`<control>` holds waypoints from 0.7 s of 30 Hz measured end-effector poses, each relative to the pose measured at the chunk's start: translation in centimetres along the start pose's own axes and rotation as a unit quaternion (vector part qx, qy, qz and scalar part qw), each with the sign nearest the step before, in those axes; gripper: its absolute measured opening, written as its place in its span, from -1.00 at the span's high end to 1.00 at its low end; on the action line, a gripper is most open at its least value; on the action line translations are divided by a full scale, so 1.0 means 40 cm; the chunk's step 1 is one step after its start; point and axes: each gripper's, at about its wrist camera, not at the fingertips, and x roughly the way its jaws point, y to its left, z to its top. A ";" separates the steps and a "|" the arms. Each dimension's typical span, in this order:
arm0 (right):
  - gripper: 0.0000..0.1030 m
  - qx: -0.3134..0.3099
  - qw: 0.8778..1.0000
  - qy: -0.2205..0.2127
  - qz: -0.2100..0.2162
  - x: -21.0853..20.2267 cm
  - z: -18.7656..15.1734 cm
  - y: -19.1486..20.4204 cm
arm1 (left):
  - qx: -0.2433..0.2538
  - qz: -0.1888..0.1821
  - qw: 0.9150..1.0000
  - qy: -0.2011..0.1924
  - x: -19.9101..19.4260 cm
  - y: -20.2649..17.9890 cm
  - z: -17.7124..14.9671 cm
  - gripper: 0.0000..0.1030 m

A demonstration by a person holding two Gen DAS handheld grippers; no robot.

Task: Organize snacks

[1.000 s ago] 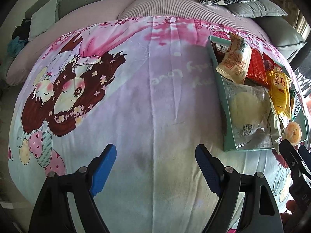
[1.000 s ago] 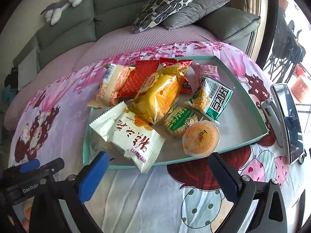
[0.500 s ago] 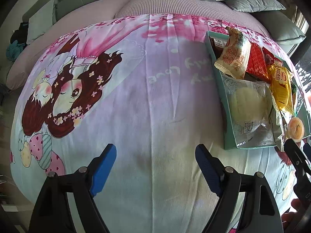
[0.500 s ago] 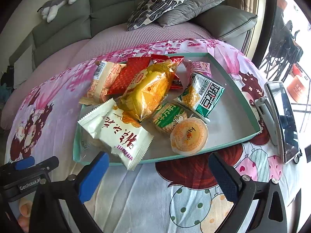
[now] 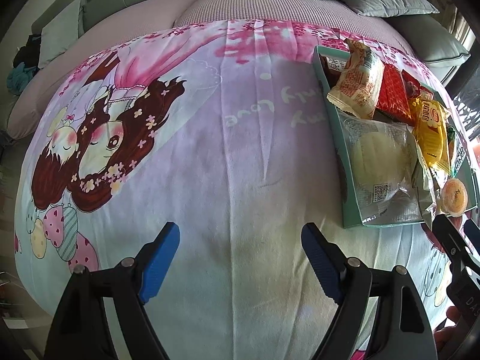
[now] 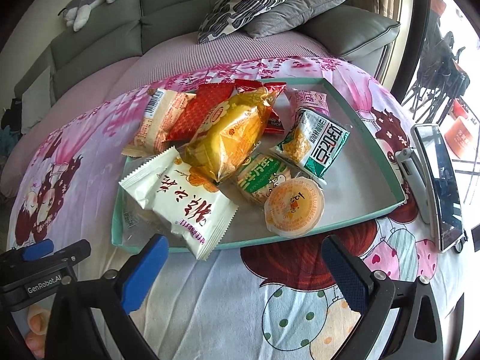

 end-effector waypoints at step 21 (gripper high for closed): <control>-1.00 0.002 1.000 0.003 -0.002 0.001 0.000 -0.004 | -0.005 0.002 1.000 0.006 0.004 0.001 0.000 -0.63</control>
